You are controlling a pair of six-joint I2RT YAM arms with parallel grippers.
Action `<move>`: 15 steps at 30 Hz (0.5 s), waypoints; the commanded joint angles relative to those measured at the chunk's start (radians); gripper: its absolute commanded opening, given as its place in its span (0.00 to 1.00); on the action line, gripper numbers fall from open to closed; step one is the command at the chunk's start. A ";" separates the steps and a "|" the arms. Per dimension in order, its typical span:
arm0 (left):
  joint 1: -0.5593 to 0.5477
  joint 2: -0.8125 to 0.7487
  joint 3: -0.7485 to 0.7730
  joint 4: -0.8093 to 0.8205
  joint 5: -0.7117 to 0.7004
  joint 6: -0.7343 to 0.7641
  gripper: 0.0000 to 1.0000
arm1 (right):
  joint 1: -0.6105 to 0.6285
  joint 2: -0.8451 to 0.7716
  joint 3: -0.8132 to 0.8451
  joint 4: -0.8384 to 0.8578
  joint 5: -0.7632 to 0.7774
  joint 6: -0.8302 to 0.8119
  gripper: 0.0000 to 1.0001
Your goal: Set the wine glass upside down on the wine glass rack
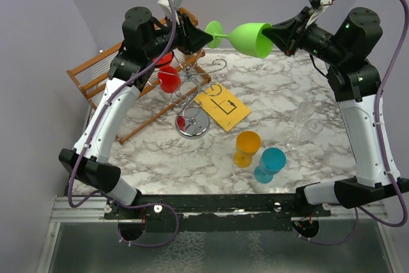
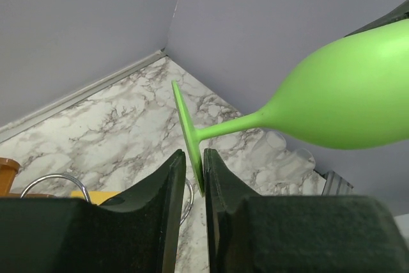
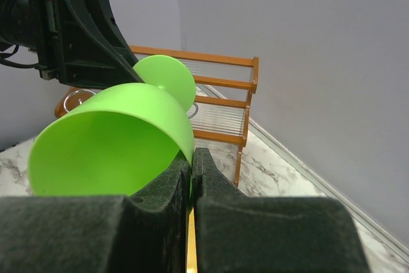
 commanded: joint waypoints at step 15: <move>-0.007 -0.002 0.032 0.023 -0.024 0.044 0.00 | 0.004 -0.052 -0.096 0.084 0.004 -0.013 0.39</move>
